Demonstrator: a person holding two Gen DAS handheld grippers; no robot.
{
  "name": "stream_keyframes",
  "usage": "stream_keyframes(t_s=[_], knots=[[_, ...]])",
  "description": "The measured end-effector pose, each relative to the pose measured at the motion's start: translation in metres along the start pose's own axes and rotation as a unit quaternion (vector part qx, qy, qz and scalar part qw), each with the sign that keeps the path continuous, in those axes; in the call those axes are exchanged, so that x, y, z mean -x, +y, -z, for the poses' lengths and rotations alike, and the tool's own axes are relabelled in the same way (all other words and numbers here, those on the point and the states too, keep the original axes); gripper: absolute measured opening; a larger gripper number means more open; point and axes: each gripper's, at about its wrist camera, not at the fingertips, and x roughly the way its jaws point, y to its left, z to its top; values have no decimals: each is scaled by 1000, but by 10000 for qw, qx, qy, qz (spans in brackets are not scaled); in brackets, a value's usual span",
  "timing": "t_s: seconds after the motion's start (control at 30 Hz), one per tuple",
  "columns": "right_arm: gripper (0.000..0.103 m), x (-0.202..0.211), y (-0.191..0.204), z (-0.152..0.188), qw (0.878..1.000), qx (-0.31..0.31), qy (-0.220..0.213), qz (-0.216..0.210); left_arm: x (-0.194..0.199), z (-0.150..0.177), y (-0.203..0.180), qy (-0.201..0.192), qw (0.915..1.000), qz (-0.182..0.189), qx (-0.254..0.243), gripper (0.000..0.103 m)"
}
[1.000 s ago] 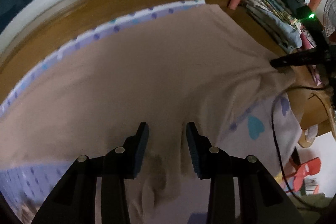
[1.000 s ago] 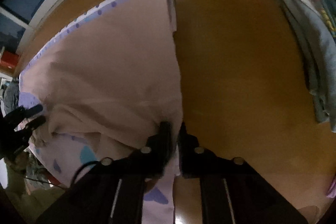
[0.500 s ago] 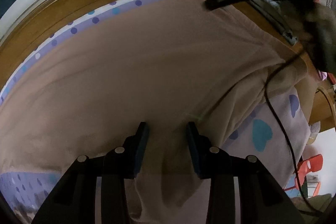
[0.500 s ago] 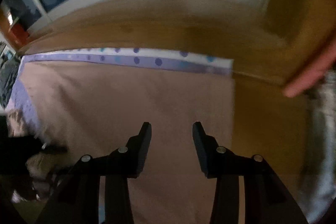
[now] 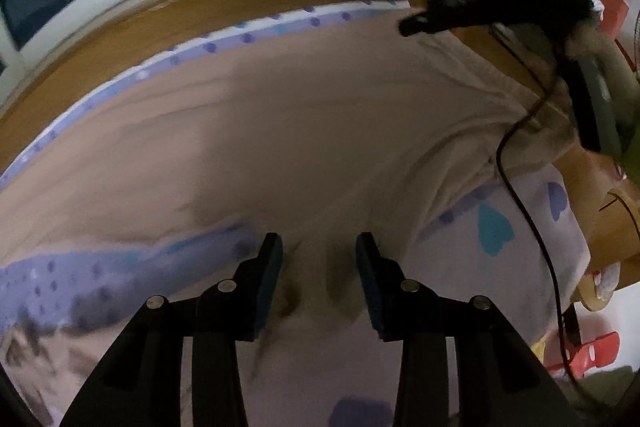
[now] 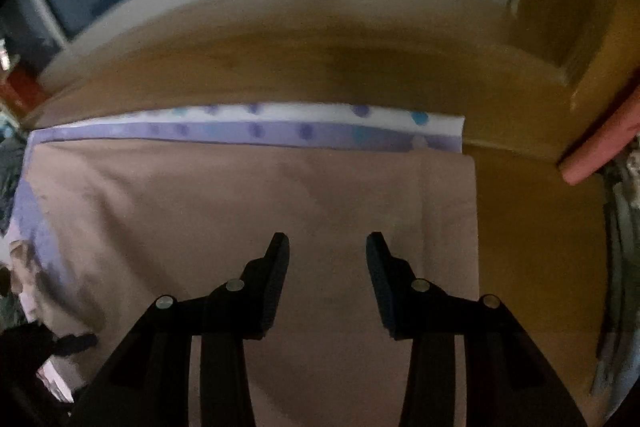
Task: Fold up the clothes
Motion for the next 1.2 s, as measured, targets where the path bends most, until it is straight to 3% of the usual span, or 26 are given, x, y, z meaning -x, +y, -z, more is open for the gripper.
stream_keyframes(t_s=[0.27, 0.4, 0.67, 0.8, 0.97, 1.2], knots=[[48, 53, 88, 75, 9997, 46, -188, -170, 73, 57, 81, -215, 9983, -280, 465, 39], [48, 58, 133, 118, 9973, -611, -129, -390, 92, 81, 119, -225, 9982, -484, 266, 39], [48, 55, 209, 168, 9874, -1422, -20, -692, 118, 129, 195, -170, 9981, -570, 135, 39], [48, 56, 234, 182, 9825, -1612, 81, -932, 132, 152, 223, -208, 9971, -650, 347, 39], [48, 50, 266, 182, 9856, -1343, 147, -1020, 149, 184, 249, -302, 9915, -1070, 671, 39], [48, 49, 300, 189, 9834, -1230, 186, -1319, 154, 224, 287, -81, 9837, -1099, 1422, 39]])
